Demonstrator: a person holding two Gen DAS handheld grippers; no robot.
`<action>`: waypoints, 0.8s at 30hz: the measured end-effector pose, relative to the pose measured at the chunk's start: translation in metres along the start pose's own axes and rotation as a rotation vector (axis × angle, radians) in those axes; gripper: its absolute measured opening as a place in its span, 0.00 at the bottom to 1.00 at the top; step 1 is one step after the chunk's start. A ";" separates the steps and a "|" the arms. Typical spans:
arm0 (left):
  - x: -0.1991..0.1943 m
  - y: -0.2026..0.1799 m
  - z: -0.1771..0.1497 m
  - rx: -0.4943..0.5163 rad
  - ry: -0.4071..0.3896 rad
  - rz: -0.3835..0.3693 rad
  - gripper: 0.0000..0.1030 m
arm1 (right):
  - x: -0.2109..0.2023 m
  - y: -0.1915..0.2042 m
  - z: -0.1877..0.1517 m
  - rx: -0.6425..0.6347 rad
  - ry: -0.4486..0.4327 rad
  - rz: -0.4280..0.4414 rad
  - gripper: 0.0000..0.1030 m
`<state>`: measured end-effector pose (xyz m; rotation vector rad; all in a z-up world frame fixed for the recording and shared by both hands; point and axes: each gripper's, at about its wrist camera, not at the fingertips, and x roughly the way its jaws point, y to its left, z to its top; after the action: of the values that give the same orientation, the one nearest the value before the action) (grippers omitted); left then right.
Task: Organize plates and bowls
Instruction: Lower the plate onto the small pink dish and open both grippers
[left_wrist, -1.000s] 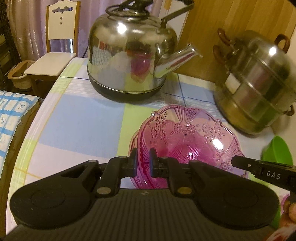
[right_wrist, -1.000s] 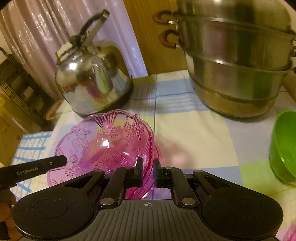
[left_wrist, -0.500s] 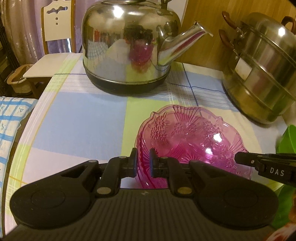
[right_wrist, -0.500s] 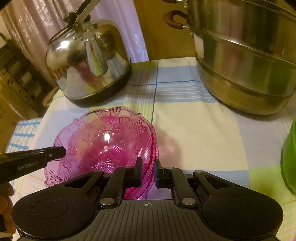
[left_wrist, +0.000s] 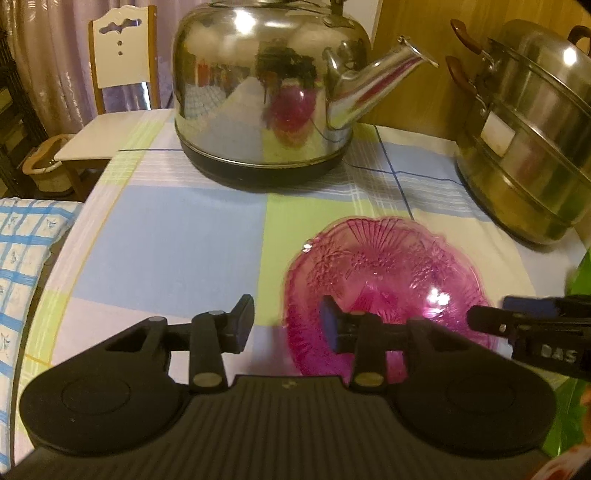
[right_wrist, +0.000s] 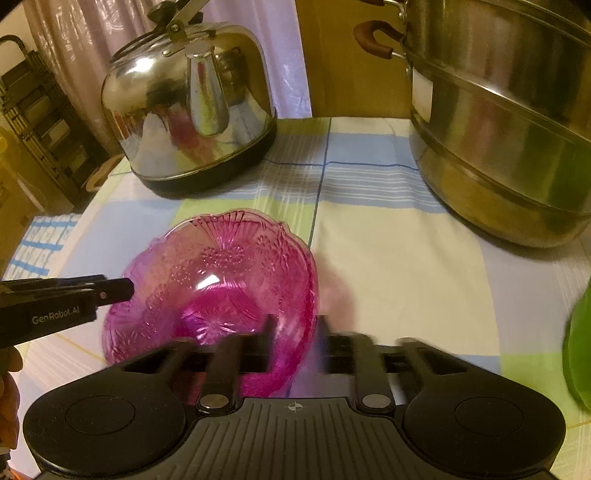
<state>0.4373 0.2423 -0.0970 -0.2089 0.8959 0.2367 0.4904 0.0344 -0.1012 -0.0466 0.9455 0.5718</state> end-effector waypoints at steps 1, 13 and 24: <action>-0.001 0.002 0.000 -0.003 -0.003 0.000 0.34 | -0.002 -0.001 0.000 0.008 -0.018 0.002 0.63; -0.026 0.004 0.002 -0.025 -0.017 -0.011 0.34 | -0.025 -0.005 0.002 0.028 -0.040 0.000 0.65; -0.099 -0.015 -0.007 -0.031 -0.063 -0.059 0.36 | -0.098 -0.003 -0.012 0.066 -0.084 0.008 0.65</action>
<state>0.3764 0.2147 -0.0222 -0.2551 0.8232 0.2017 0.4390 -0.0146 -0.0330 0.0399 0.8828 0.5456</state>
